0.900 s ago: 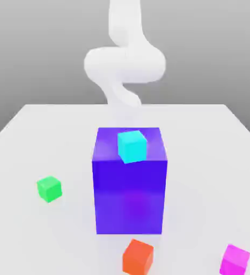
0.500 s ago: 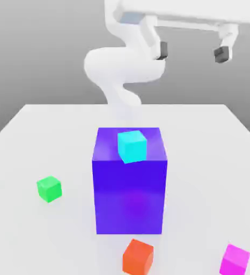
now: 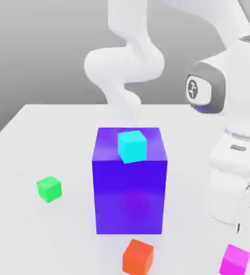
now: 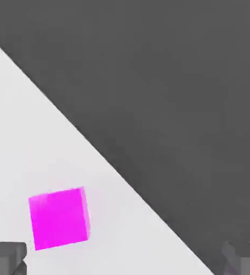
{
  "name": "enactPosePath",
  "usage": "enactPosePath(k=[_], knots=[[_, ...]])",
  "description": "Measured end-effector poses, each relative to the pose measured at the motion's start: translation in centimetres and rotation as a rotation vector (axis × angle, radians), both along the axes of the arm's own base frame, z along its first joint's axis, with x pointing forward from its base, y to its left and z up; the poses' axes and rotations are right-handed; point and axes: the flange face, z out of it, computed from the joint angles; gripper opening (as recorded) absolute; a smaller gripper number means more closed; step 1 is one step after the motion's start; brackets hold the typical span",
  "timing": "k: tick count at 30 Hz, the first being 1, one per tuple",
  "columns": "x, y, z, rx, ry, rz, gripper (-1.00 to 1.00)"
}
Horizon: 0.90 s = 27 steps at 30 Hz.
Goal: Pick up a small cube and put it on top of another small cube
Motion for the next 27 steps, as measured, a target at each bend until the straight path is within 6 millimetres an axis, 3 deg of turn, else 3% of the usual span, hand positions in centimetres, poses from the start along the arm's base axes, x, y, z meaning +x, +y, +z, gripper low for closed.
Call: enactPosePath(k=[6,7,13,15,18,20,23,27], knots=[[-1.4,1.6,-9.6,-0.024,0.061,0.081,0.0],[-1.5,1.6,-10.8,-0.024,0.061,0.082,-1.0],[-1.5,1.6,-11.3,-0.024,0.062,0.082,-1.0],[-1.5,1.6,-9.9,-0.024,0.062,0.082,-1.0],[-1.5,1.6,-6.1,-0.024,0.063,0.082,-1.0],[-0.7,-0.3,-5.2,-0.025,0.074,0.024,-1.0],[0.3,-7.6,-3.9,-0.045,0.071,-0.167,-1.0],[-0.7,-17.7,-2.2,-0.064,0.065,-0.441,-1.0]])
